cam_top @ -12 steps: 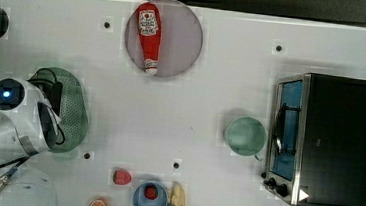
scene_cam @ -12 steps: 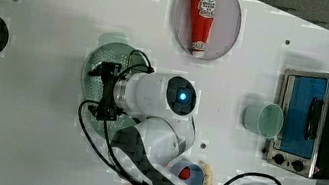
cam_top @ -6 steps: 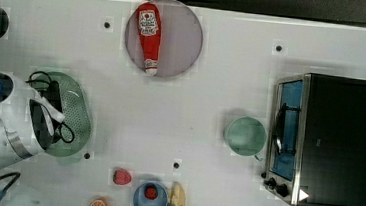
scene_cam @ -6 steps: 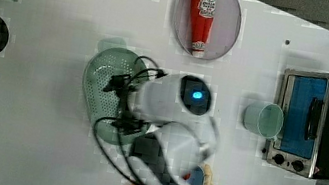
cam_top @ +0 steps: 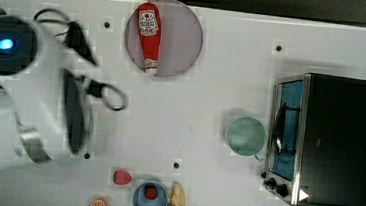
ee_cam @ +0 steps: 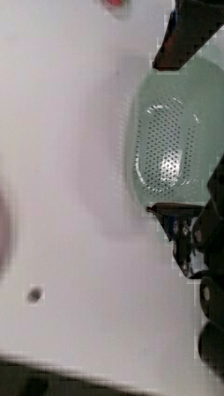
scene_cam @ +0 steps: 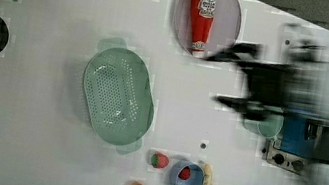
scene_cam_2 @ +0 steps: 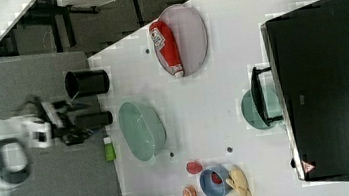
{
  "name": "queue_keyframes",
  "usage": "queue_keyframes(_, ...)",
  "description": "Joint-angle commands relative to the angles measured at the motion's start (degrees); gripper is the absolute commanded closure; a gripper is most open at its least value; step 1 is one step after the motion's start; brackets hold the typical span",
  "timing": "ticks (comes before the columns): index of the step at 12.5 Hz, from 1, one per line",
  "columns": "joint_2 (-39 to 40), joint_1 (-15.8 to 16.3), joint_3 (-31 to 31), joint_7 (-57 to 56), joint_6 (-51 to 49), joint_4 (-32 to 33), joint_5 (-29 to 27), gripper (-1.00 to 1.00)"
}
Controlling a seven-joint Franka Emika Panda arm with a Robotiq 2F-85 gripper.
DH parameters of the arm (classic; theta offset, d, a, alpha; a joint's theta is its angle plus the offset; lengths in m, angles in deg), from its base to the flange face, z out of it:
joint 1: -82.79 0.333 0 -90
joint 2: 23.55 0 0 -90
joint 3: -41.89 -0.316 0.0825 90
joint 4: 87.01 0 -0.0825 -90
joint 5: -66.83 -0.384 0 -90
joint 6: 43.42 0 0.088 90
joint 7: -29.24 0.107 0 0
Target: Drag strainer right to left.
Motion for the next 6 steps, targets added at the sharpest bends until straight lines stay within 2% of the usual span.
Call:
queue_keyframes(1,-6.6,-3.0,10.1,-22.0,-6.0,-0.1,7.0,-1.00)
queue_keyframes(4,-11.9,-3.5,16.9,-33.6,-12.1,-0.1,14.8,-1.00)
queue_keyframes(6,-13.9,-3.5,19.4,-33.7,-12.3,0.0,14.9,-1.00)
